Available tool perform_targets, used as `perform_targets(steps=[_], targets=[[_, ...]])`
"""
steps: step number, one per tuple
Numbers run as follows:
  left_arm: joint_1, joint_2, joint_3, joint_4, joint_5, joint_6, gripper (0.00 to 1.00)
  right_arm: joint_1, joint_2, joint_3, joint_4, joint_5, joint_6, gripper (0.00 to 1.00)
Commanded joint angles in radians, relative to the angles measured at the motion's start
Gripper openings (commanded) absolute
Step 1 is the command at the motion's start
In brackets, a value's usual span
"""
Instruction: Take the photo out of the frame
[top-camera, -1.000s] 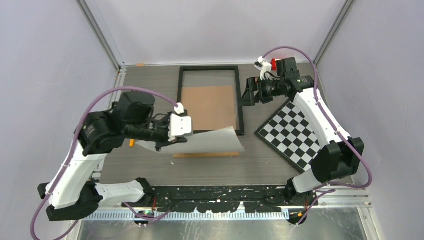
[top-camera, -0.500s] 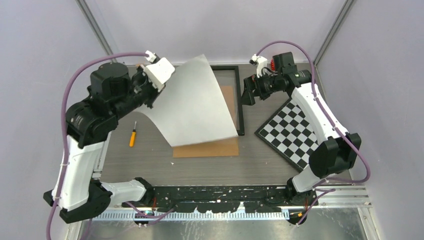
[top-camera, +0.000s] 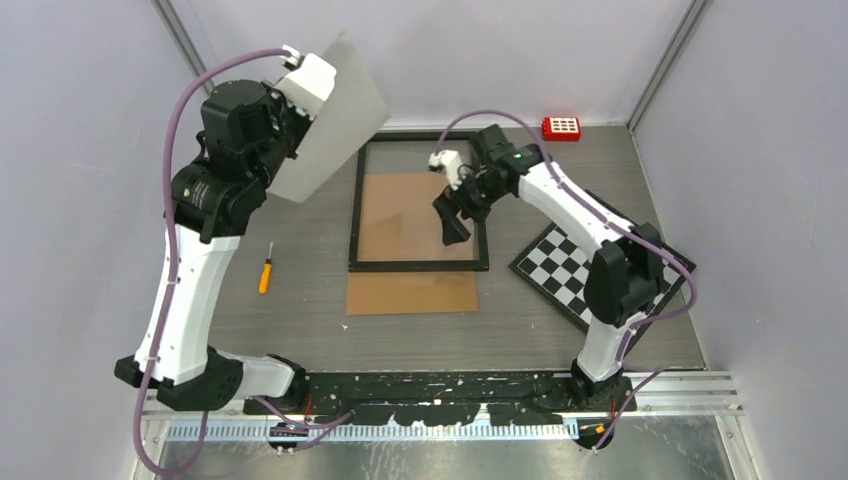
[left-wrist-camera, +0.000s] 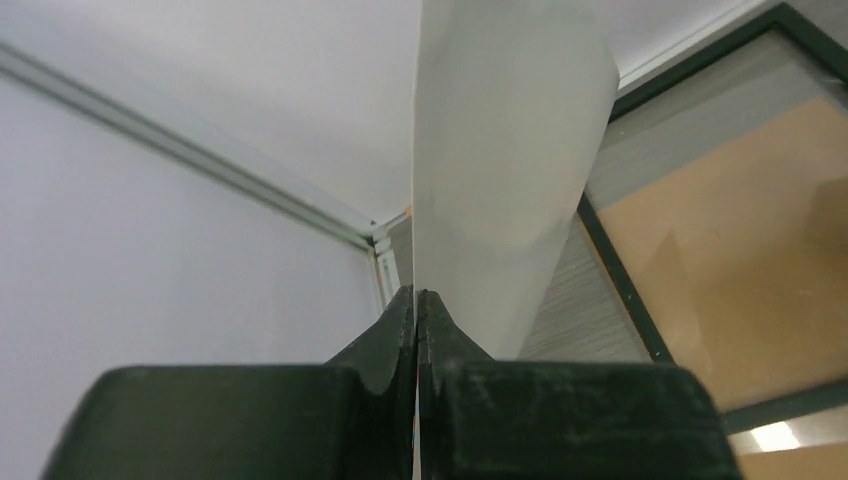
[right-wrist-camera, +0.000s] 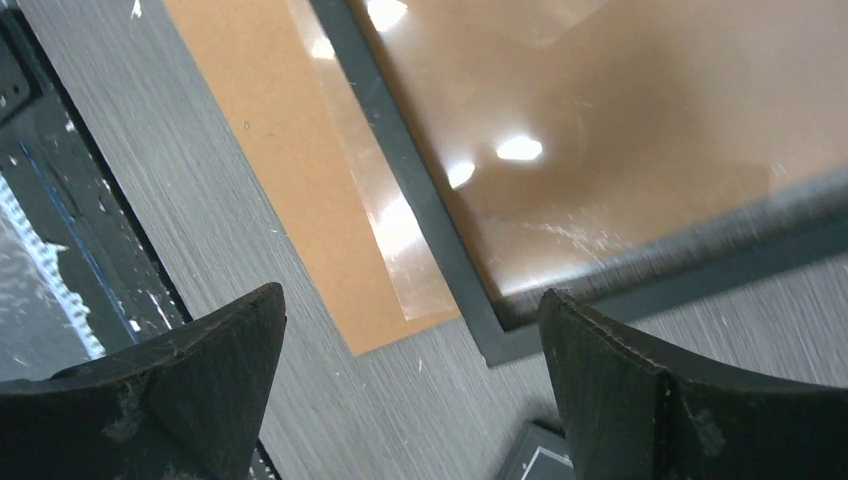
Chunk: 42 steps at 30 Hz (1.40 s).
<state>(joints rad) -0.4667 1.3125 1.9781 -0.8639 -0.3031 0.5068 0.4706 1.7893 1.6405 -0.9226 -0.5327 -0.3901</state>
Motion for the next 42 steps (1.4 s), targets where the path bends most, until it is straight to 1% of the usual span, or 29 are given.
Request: perform_targets(steps=[1, 5, 8, 17, 22, 28, 37, 42], targets=[[0.120, 0.027, 0.025, 0.066, -0.009, -0.123, 0.00, 0.098, 0.058, 0.049, 0.047, 0.044, -0.106, 1.00], [0.213, 0.015, -0.011, 0.035, 0.061, -0.236, 0.00, 0.161, 0.149, 0.090, 0.042, 0.081, -0.148, 0.97], [0.256, -0.001, -0.035, 0.024, 0.093, -0.266, 0.00, 0.195, 0.195, 0.105, 0.054, 0.112, -0.161, 0.95], [0.303, -0.038, -0.083, 0.007, 0.131, -0.301, 0.00, 0.269, 0.300, 0.095, 0.103, 0.172, -0.188, 0.87], [0.317, -0.056, -0.094, 0.008, 0.147, -0.310, 0.00, 0.296, 0.335, 0.078, 0.132, 0.195, -0.194, 0.85], [0.323, -0.072, -0.106, 0.001, 0.162, -0.321, 0.00, 0.344, 0.325, 0.014, 0.144, 0.205, -0.196, 0.78], [0.333, -0.082, -0.110, -0.007, 0.181, -0.333, 0.00, 0.409, 0.271, -0.127, 0.138, 0.187, -0.176, 0.61], [0.336, -0.089, -0.122, -0.009, 0.189, -0.337, 0.00, 0.450, 0.229, -0.180, 0.147, 0.176, -0.162, 0.58]])
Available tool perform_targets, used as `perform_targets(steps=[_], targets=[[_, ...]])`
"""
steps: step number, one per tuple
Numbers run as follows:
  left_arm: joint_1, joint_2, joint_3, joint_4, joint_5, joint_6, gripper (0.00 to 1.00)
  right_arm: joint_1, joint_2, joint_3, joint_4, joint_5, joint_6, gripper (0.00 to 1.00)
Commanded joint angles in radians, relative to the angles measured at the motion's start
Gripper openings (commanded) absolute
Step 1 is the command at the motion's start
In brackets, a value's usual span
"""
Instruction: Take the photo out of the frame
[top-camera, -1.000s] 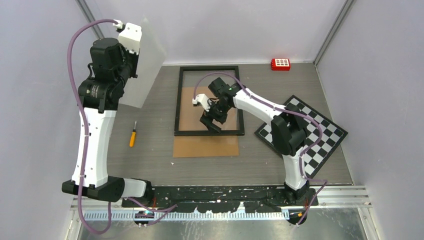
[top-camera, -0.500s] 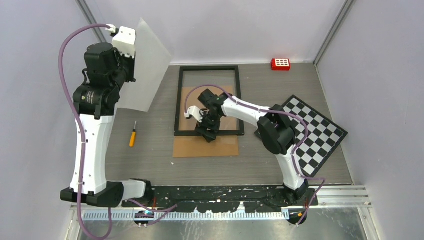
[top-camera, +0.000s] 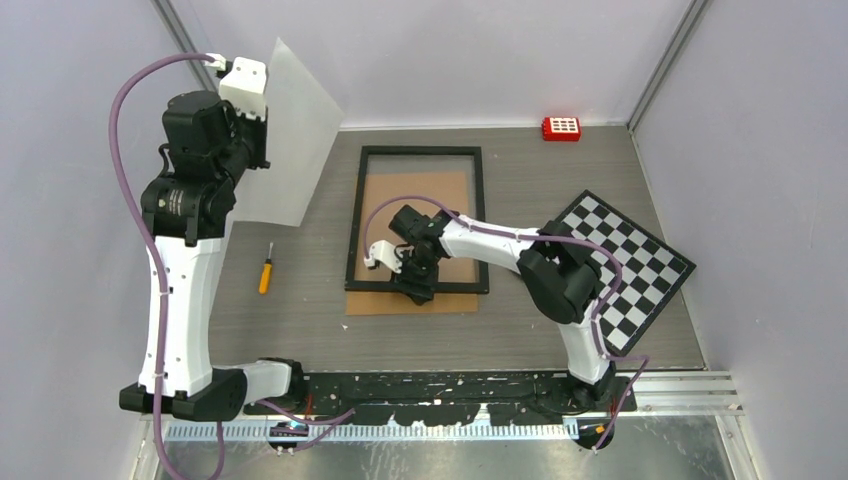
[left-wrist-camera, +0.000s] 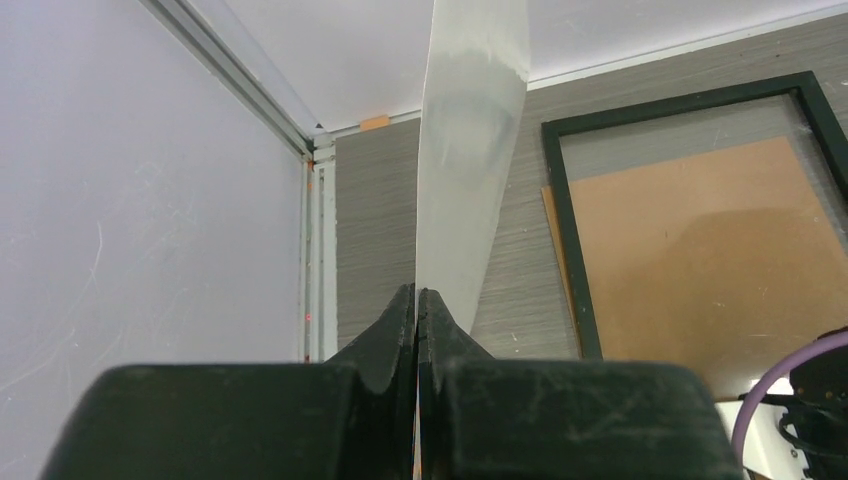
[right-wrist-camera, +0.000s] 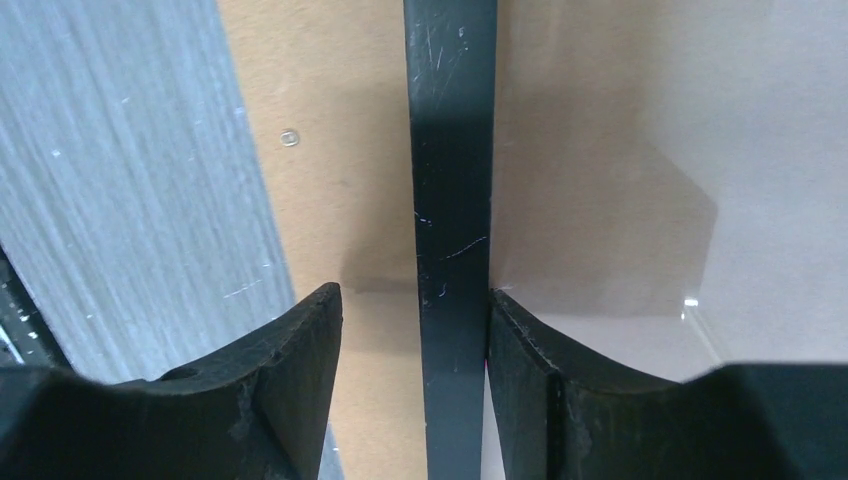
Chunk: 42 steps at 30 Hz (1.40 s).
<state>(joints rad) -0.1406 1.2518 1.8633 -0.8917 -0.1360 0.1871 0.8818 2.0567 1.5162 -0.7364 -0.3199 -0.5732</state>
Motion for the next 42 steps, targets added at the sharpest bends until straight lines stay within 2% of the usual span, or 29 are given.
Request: perform_targets(steps=[1, 14, 16, 21, 23, 26, 29, 33, 36, 42], targets=[[0.010, -0.030, -0.009, 0.018, 0.023, -0.018, 0.00, 0.048, -0.046, -0.067, -0.036, -0.037, 0.022, 0.57], [0.010, -0.033, -0.026, 0.035, 0.033, 0.014, 0.00, 0.121, -0.118, -0.147, -0.038, -0.042, -0.001, 0.54], [0.010, -0.025, -0.023, 0.052, 0.046, 0.023, 0.00, 0.123, -0.129, -0.135, -0.039, -0.042, 0.017, 0.60], [0.010, 0.017, -0.018, 0.114, 0.127, 0.071, 0.00, 0.114, -0.211, -0.102, -0.013, -0.008, 0.099, 0.85], [0.010, 0.043, -0.013, 0.147, 0.169, 0.097, 0.00, 0.090, -0.257, -0.095, -0.008, -0.008, 0.149, 0.92], [0.009, 0.101, 0.022, 0.192, 0.191, 0.140, 0.00, 0.029, -0.325, -0.091, -0.044, -0.047, 0.201, 0.98], [-0.001, 0.158, 0.074, 0.240, 0.226, 0.145, 0.00, -0.056, -0.394, -0.094, -0.087, -0.105, 0.254, 1.00], [-0.110, 0.212, 0.079, 0.294, 0.232, 0.222, 0.00, -0.203, -0.471, -0.107, -0.124, -0.180, 0.348, 1.00], [-0.234, 0.221, -0.009, 0.328, 0.202, 0.318, 0.00, -0.352, -0.508, -0.126, -0.128, -0.243, 0.417, 1.00], [-0.459, 0.178, -0.313, 0.427, 0.145, 0.553, 0.00, -0.576, -0.544, -0.179, -0.122, -0.348, 0.568, 1.00]])
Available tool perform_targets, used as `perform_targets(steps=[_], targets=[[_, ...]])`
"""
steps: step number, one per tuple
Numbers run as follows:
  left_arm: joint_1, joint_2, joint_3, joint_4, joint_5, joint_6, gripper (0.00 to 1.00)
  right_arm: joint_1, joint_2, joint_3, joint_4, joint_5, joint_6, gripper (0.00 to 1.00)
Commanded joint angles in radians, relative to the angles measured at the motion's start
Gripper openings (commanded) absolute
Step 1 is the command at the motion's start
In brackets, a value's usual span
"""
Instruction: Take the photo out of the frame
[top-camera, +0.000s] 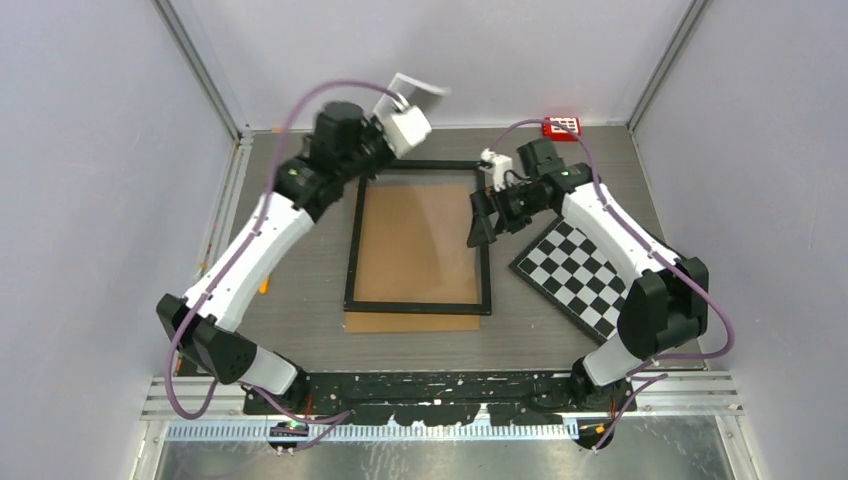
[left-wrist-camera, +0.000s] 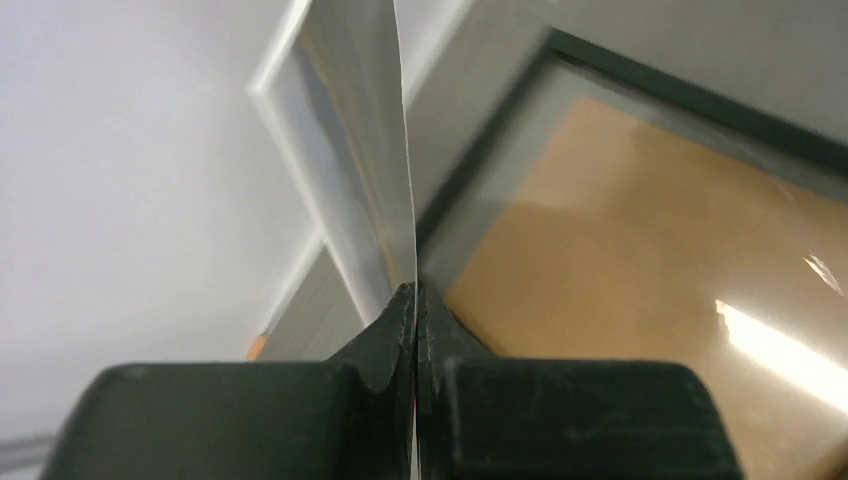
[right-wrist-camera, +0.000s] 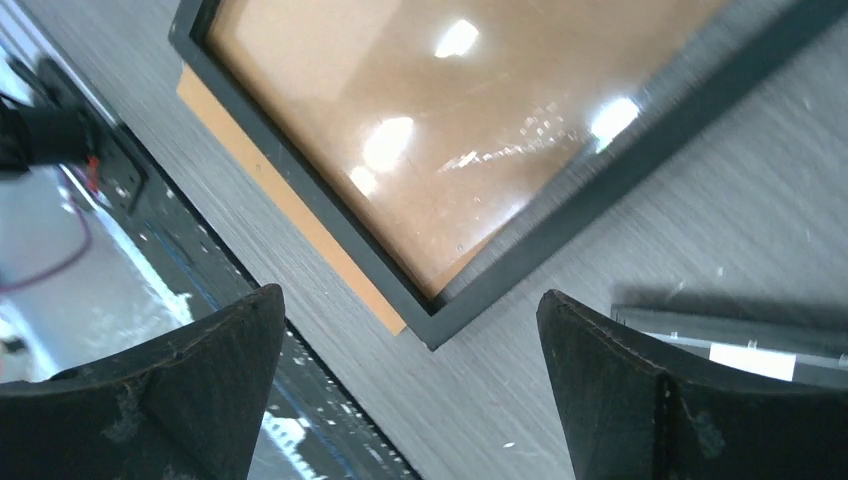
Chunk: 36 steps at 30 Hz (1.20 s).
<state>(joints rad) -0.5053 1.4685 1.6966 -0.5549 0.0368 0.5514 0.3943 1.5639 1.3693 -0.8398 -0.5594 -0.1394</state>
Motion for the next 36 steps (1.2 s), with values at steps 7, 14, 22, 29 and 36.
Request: perform_targets(steps=[7, 14, 22, 29, 36], targets=[[-0.177, -0.056, -0.455, 0.207, -0.042, 0.303, 0.00, -0.228, -0.053, -0.114, -0.010, -0.195, 0.232, 1.00], [-0.222, -0.076, -0.588, 0.222, 0.017, 0.285, 0.00, -0.248, -0.076, -0.174, 0.002, -0.189, 0.229, 1.00], [-0.300, -0.063, -0.651, 0.290, 0.047, 0.200, 0.00, -0.256, -0.058, -0.173, 0.005, -0.187, 0.246, 1.00], [-0.311, -0.062, -0.729, 0.339, 0.150, 0.293, 0.00, -0.267, -0.061, -0.177, -0.005, -0.178, 0.237, 1.00], [-0.310, -0.057, -0.748, 0.272, 0.146, 0.348, 0.00, -0.268, -0.064, -0.196, -0.004, -0.166, 0.236, 1.00]])
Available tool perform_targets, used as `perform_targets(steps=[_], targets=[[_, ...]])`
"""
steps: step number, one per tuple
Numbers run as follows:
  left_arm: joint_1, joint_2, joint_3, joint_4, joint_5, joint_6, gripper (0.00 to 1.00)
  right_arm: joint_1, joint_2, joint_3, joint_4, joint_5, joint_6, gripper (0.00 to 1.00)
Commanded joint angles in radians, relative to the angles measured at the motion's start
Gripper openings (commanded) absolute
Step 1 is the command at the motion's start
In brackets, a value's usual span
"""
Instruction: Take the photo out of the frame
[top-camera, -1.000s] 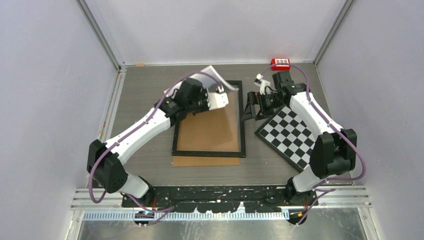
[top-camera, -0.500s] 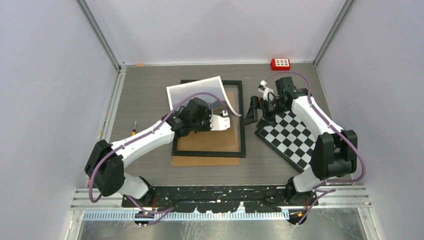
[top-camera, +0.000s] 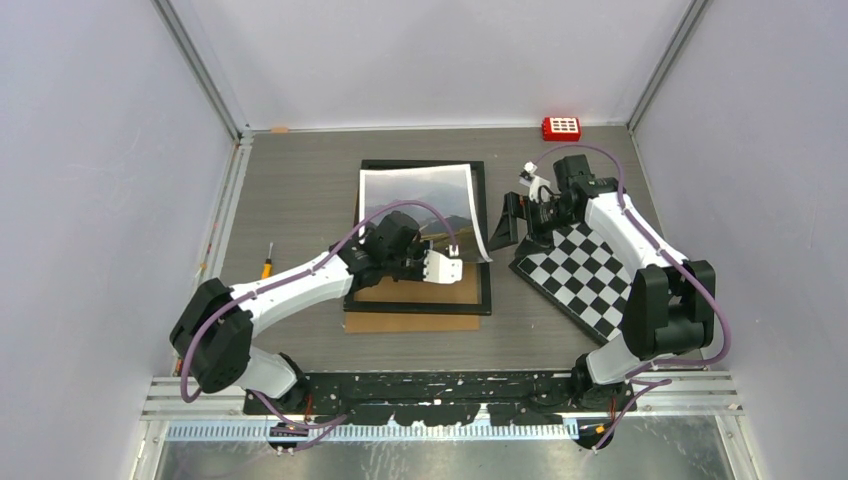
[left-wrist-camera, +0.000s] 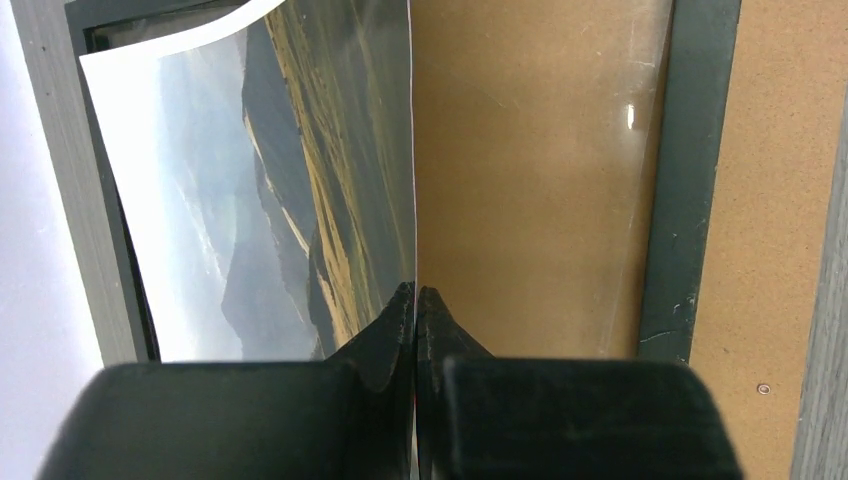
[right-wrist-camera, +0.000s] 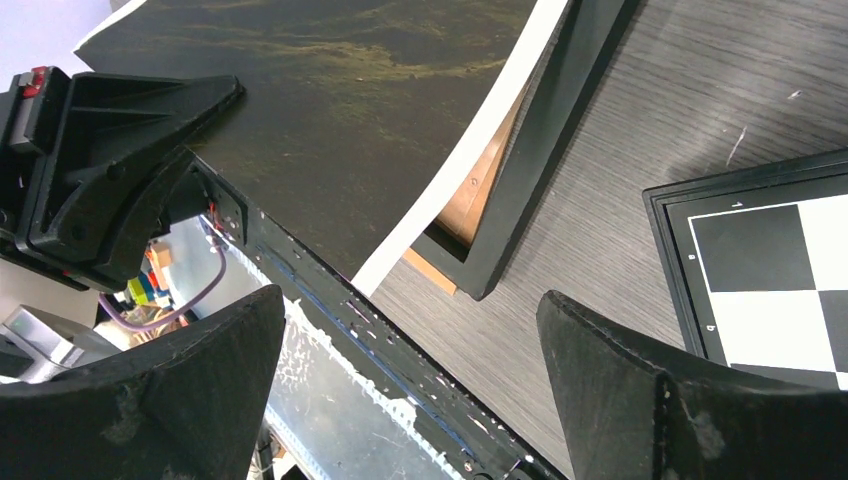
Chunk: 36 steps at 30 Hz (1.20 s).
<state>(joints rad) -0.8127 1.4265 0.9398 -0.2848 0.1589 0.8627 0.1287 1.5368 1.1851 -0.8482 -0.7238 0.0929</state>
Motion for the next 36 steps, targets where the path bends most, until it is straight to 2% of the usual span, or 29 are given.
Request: perform_targets(steps=[1, 8, 9, 10, 12, 14, 24, 30, 36], targets=[[-0.003, -0.013, 0.010, -0.008, 0.011, 0.035, 0.00, -0.003, -0.035, -0.013, 0.005, -0.002, 0.003, 1.00], [-0.003, -0.072, -0.071, -0.036, 0.054, 0.142, 0.00, -0.003, -0.029, -0.018, 0.012, -0.014, -0.004, 1.00], [-0.003, -0.072, -0.077, -0.033, 0.045, 0.142, 0.02, -0.003, -0.028, -0.018, 0.014, -0.014, -0.004, 1.00], [-0.003, -0.067, -0.074, -0.034, 0.034, 0.131, 0.10, -0.004, -0.027, -0.019, 0.016, -0.017, -0.003, 1.00], [-0.003, -0.050, -0.052, -0.046, 0.008, 0.094, 0.33, -0.003, -0.022, -0.021, 0.019, -0.017, -0.003, 1.00], [-0.003, -0.031, -0.018, -0.071, -0.003, 0.056, 0.49, -0.003, -0.018, -0.021, 0.023, -0.017, 0.002, 1.00], [-0.003, -0.084, 0.084, -0.254, 0.068, -0.042, 0.94, -0.004, -0.007, -0.001, 0.024, -0.016, -0.006, 1.00], [0.003, -0.118, 0.128, -0.331, 0.089, -0.117, 1.00, -0.003, 0.005, 0.019, 0.023, -0.015, -0.005, 1.00], [0.043, -0.137, 0.218, -0.404, 0.096, -0.241, 1.00, -0.003, 0.018, 0.079, 0.021, -0.008, -0.006, 1.00]])
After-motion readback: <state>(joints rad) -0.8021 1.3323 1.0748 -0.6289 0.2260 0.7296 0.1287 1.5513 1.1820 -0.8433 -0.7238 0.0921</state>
